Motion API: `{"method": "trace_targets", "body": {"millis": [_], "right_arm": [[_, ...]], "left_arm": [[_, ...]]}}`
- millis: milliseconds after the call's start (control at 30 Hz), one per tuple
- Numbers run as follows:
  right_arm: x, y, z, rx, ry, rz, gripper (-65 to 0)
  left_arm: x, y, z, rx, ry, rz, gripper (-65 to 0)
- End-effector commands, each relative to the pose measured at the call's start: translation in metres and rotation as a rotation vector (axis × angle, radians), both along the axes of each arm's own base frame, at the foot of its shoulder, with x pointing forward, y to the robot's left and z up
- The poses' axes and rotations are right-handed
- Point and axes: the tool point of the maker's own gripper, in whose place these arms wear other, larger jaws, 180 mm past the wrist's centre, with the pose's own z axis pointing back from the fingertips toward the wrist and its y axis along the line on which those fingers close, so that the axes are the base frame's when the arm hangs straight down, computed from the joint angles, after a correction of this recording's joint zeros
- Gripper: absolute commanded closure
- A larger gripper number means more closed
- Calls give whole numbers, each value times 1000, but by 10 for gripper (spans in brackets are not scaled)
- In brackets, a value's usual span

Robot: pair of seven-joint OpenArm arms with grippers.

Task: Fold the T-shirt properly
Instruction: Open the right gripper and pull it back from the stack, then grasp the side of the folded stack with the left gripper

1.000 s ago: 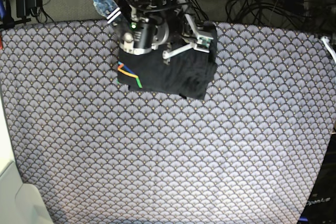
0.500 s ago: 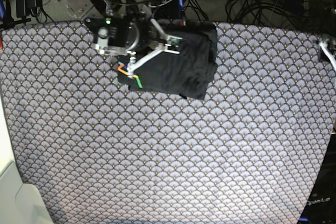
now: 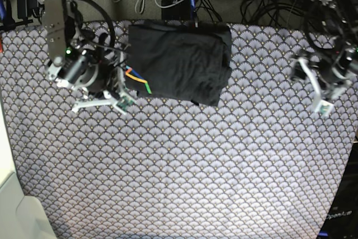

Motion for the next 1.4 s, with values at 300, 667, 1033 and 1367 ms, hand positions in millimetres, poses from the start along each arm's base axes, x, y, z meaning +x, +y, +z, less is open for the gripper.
{"method": "trace_targets", "body": {"millis": [300,667,1033,1367], "right_arm": [[8,-41,20,178,-46,-208,0],[3,-68,18,166,-48,-289,0],[3,-69,18,165,-44,-289,0],[3,-68,17,169,-42,-290,0]], "left_arm": [[35,-75,12,-129,-94,-107,-424],[29,-152,0,-263,-60,-208,-425],[11,-176,-44,-393,92,-166,-425],[-16,-191,-89,-485,255,-137,-425]]}}
